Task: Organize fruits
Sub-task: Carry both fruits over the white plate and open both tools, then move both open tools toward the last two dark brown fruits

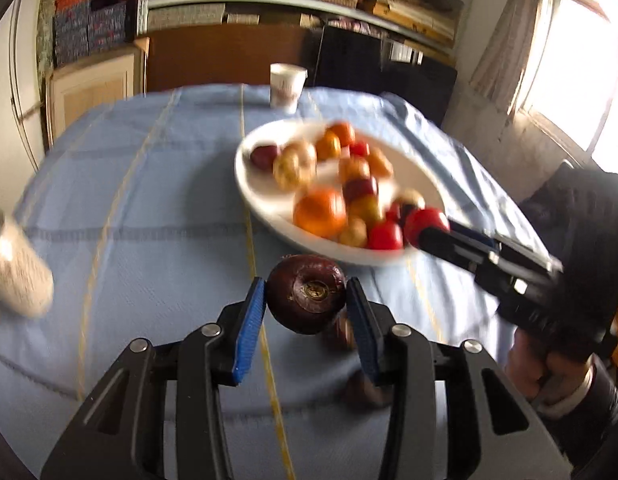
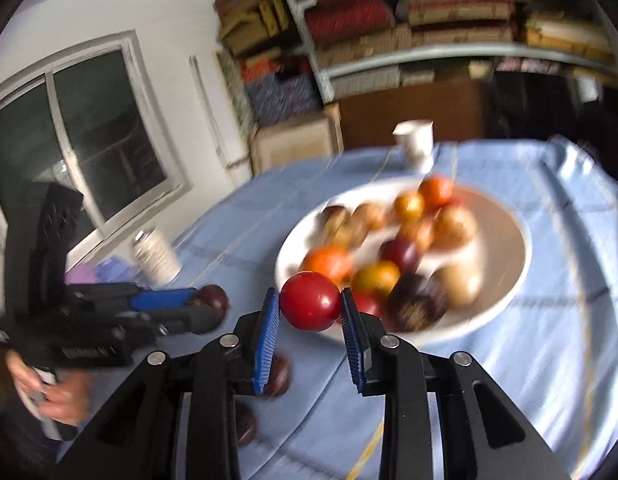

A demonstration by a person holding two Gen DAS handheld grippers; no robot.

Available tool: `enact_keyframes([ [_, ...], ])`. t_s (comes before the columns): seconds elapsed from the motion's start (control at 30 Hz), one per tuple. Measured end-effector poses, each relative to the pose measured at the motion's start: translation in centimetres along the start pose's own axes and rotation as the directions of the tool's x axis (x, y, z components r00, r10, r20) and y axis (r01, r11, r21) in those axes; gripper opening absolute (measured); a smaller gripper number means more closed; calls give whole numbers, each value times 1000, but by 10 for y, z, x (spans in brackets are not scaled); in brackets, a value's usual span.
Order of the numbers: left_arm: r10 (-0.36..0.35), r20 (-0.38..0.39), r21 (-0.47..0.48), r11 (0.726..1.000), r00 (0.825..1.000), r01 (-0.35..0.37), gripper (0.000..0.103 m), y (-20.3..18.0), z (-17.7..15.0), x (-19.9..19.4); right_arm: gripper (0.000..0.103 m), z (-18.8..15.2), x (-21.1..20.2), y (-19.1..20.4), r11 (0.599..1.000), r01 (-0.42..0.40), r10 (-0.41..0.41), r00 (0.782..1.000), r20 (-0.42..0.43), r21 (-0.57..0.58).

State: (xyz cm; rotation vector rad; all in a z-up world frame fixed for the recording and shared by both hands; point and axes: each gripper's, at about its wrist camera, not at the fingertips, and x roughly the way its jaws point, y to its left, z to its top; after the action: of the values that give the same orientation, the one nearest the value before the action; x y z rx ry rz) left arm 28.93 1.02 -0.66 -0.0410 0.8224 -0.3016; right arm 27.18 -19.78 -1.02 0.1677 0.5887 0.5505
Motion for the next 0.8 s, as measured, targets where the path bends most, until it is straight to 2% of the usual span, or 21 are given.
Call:
enact_keyframes([
  [0.2, -2, 15, 47, 999, 1000, 1, 42, -23, 71, 45, 34, 28, 23, -35, 995, 49, -53, 998, 38, 91],
  [0.23, 16, 26, 50, 999, 1000, -17, 55, -26, 75, 50, 51, 30, 24, -38, 994, 60, -65, 997, 50, 94],
  [0.27, 51, 36, 47, 998, 998, -52, 82, -28, 79, 52, 59, 33, 22, -42, 991, 81, -88, 994, 65, 102],
  [0.3, 92, 52, 34, 995, 994, -94, 92, -29, 82, 50, 59, 34, 17, -44, 990, 89, -99, 992, 84, 112],
  [0.33, 120, 95, 9, 993, 988, -121, 97, -28, 82, 42, 59, 35, 9, -46, 991, 65, -77, 992, 98, 114],
  [0.4, 130, 136, -10, 992, 982, -129, 97, -25, 77, 27, 59, 37, -1, -44, 993, 55, -67, 992, 110, 106],
  [0.5, 173, 143, -40, 985, 974, -169, 98, -16, 63, 9, 60, 39, -17, -37, 995, 22, -35, 991, 128, 98],
  [0.6, 205, 150, -92, 977, 967, -193, 98, -1, 41, -4, 65, 33, -22, -24, 996, -14, 5, 994, 107, 85],
  [0.7, 232, 128, -159, 965, 964, -210, 98, 18, 8, -8, 65, 15, -18, -6, 996, -59, 58, 998, 21, 63],
  [0.77, 252, 78, -216, 949, 964, -231, 98, 35, -14, -1, 65, -2, -9, 10, 998, -63, 65, 995, -72, 27],
  [0.8, 286, 12, -251, 928, 958, -274, 98, 44, -22, 5, 65, -10, -6, 17, 998, -61, 61, 992, -110, 5],
])
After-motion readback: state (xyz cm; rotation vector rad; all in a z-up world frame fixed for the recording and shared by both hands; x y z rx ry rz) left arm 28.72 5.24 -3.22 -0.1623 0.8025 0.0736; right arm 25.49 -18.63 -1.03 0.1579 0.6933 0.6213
